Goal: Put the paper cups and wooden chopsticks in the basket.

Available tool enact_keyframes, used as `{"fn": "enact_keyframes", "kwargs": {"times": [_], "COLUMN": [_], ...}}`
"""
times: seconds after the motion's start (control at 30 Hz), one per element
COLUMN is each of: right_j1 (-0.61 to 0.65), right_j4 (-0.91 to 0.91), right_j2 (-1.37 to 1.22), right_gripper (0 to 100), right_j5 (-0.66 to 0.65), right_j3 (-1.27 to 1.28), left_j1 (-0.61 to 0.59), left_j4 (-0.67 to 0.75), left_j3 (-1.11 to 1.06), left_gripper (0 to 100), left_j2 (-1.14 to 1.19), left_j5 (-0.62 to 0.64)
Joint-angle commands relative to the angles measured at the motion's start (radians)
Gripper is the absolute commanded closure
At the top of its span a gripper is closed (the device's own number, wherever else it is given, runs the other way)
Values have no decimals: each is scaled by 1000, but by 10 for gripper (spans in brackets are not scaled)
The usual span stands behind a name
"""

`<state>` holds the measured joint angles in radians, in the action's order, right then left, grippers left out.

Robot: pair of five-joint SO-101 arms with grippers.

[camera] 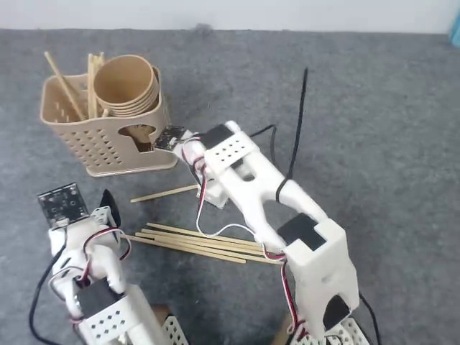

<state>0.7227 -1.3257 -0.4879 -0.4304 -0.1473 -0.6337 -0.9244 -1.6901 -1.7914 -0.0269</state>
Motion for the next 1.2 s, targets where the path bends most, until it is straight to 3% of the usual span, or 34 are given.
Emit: {"fn": "enact_keyframes", "kwargs": {"times": [0.0,0.13,0.37,0.57,0.67,0.73,0.93,1.17], "right_j1": [-7,-18,15,-16,-16,-19,-30,-7], "right_j4": [194,245,157,251,266,220,-25,-341], "right_j2": [10,-56,15,-16,-104,-110,-2,326], "right_gripper": [818,818,818,821,899,997,990,991], "right_j5": [8,-37,-63,-117,-167,-172,-158,-158], "right_j3": [21,23,25,48,57,26,3,6], "left_j1": [-5,-5,-2,-2,-2,-2,-2,-2], "left_j4": [3,3,5,5,6,6,6,5], "left_j3": [4,4,4,4,4,4,4,4], "left_gripper": [764,764,764,764,764,764,764,764], "left_j2": [5,5,5,5,5,5,5,5], "left_j5": [-11,-11,-11,-11,-11,-11,-11,-11]}}
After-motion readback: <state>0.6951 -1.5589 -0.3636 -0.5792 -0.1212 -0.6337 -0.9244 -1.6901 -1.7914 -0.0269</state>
